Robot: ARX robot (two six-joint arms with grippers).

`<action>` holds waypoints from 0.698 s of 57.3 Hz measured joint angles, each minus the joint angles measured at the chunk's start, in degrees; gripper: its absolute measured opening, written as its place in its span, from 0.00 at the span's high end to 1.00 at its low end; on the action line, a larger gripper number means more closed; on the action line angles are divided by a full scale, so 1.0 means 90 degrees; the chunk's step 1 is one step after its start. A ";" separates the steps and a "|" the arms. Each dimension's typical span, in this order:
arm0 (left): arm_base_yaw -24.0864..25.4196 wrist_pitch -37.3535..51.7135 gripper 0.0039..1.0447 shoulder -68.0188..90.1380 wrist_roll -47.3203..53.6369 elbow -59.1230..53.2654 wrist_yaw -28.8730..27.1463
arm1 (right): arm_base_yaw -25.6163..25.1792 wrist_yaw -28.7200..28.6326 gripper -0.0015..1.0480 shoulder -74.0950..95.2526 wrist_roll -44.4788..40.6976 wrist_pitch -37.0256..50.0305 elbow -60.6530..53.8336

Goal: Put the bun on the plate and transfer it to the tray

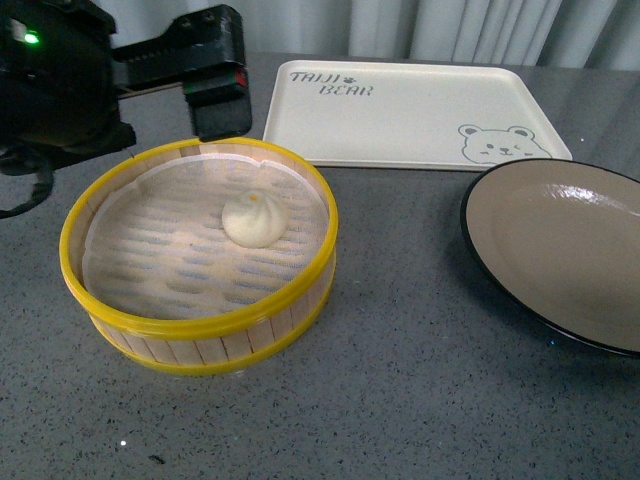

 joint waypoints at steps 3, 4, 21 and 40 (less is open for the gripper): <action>-0.0056 -0.0189 0.06 0.0206 0.0112 0.0192 -0.0092 | 0.0000 0.0000 0.09 0.0000 0.0000 0.0000 0.0000; -0.0066 -0.0284 0.06 0.0284 0.0114 0.0262 -0.0056 | 0.0000 0.0000 0.09 0.0000 0.0000 0.0000 0.0000; -0.0141 -0.1010 0.06 0.1015 -0.0032 0.1059 0.0503 | 0.0000 0.0000 0.09 0.0000 0.0000 0.0000 0.0000; -0.0160 -0.1406 0.06 0.1715 -0.0012 0.1632 0.0393 | 0.0000 0.0002 0.09 0.0000 0.0000 0.0000 0.0000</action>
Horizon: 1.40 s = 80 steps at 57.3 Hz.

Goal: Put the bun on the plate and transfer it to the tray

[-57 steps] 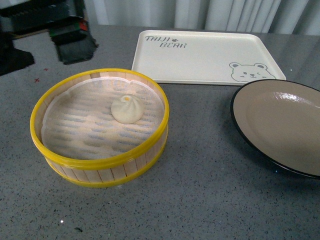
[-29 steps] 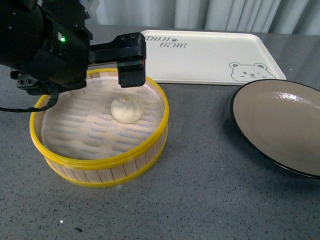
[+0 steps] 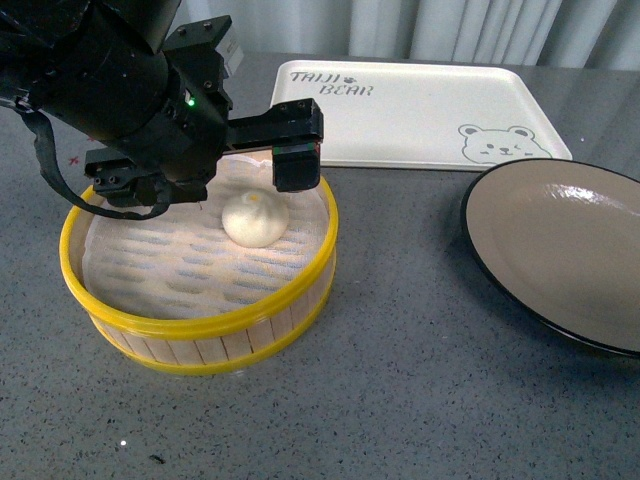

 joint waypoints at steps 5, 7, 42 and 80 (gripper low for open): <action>0.0002 -0.0063 0.12 0.0163 0.0034 0.0063 -0.0080 | 0.0000 -0.0002 0.09 0.0000 0.0000 0.0000 0.0000; 0.0007 -0.0063 0.18 0.0209 0.0036 0.0075 -0.0100 | 0.0000 -0.0002 0.09 0.0000 0.0000 0.0000 0.0000; 0.0061 -0.0211 0.96 -0.0211 -0.0413 0.0194 0.0087 | 0.0000 0.0000 0.09 0.0000 0.0000 0.0000 0.0000; -0.2125 -0.0243 0.96 0.2178 -0.1904 0.3483 0.1950 | 0.0000 -0.0007 0.09 0.0000 0.0000 0.0000 0.0000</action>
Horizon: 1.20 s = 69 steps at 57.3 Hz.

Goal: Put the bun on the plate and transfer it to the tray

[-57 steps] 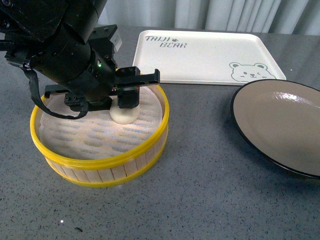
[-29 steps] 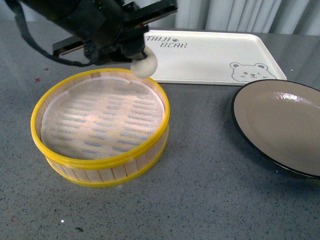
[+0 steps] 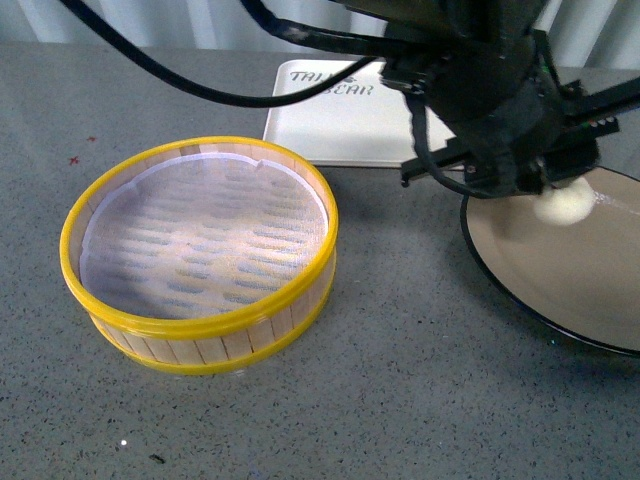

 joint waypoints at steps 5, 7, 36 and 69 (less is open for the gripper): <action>-0.0029 -0.0063 0.96 0.0177 -0.0005 0.0262 -0.0056 | 0.0000 0.0007 0.09 0.0000 0.0000 0.0000 0.0000; -0.0024 -0.0087 0.96 0.0245 0.0005 0.0369 -0.0126 | 0.0000 0.0007 0.09 0.0000 0.0000 0.0000 0.0000; -0.0022 -0.0223 0.16 0.0359 0.0007 0.0556 0.0007 | 0.0000 0.0002 0.09 0.0000 0.0000 0.0000 0.0000; -0.0024 -0.0240 0.06 0.0355 0.0024 0.0554 0.0202 | 0.0000 0.0005 0.09 0.0000 0.0000 0.0000 0.0000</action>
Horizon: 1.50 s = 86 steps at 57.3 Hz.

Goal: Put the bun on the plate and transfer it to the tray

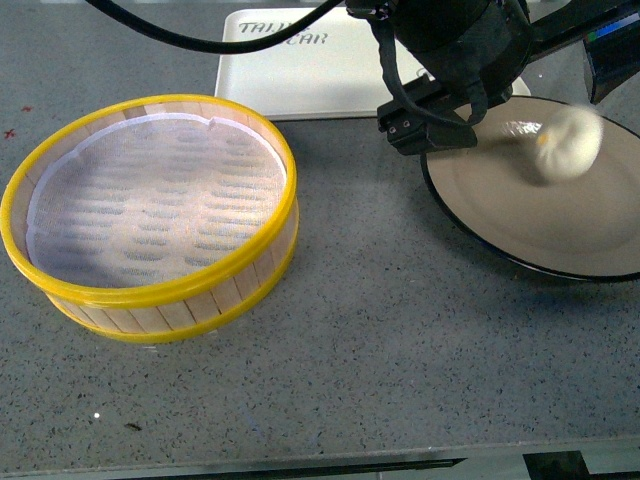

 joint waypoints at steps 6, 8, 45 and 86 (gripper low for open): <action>0.0000 0.0010 0.06 -0.0010 0.0000 -0.0017 0.0000 | 0.0000 0.0000 0.09 0.0000 0.0000 0.0000 0.0000; 0.0000 0.0034 0.06 -0.0019 -0.0002 -0.0029 0.0000 | 0.0000 0.0000 0.09 0.0000 0.0000 0.0000 0.0000; 0.2200 0.1559 0.06 -0.1372 -0.0993 -0.1647 -0.0816 | 0.0000 0.0000 0.09 0.0000 0.0000 0.0000 0.0000; 0.3432 0.8308 0.83 -0.4184 0.3653 -0.7888 -0.3412 | 0.0000 -0.0002 0.09 0.0000 0.0000 0.0000 0.0000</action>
